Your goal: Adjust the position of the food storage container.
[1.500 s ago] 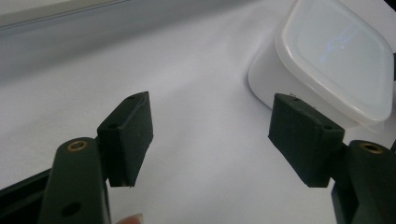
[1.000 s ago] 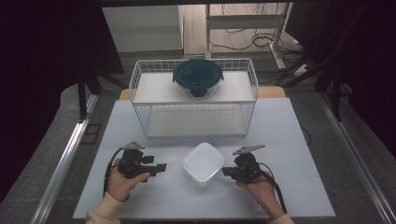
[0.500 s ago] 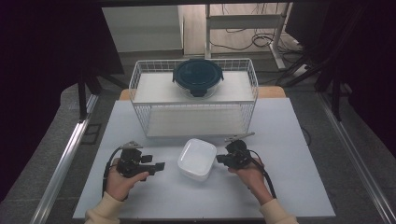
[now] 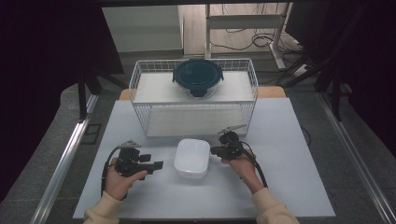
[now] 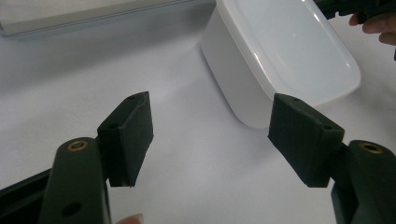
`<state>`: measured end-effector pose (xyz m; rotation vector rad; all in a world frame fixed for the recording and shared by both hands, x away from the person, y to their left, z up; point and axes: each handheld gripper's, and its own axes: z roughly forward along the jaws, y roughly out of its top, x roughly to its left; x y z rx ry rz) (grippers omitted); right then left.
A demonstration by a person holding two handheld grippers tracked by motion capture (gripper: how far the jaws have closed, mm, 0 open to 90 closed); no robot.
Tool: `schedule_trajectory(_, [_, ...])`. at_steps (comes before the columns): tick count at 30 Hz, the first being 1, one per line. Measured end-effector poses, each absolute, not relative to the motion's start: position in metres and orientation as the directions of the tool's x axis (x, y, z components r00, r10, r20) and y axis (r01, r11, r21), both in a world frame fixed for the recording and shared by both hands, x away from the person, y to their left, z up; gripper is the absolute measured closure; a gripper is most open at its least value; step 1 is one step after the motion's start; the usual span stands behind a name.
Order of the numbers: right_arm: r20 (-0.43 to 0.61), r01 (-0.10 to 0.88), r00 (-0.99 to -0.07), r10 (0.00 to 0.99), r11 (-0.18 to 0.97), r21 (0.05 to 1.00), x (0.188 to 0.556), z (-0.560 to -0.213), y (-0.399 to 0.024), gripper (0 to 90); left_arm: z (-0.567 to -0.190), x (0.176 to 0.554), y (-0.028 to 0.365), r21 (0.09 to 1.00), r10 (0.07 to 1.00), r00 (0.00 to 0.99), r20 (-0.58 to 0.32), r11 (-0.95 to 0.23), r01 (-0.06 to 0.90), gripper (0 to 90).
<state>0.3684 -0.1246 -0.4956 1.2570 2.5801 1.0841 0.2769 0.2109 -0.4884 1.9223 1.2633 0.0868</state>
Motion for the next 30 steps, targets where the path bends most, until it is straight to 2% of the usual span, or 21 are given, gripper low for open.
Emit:
schedule_trajectory(12, [0.237,0.649,-0.676,0.698,0.41,0.641,0.371,-0.495,-0.12,89.4,-0.486,0.275,0.212,0.665,0.792,0.496,-0.356,-0.158,0.73,29.9])
schedule_trajectory(16, [0.207,0.636,-0.668,0.714,0.405,0.657,0.367,-0.487,-0.127,89.4,-0.484,0.275,0.215,0.67,0.793,0.492,-0.358,-0.148,0.727,29.9])
schedule_trajectory(30, [0.21,0.617,-0.652,0.729,0.348,0.706,0.332,-0.463,-0.172,88.6,-0.48,0.274,0.218,0.69,0.791,0.496,-0.359,-0.133,0.711,30.3])
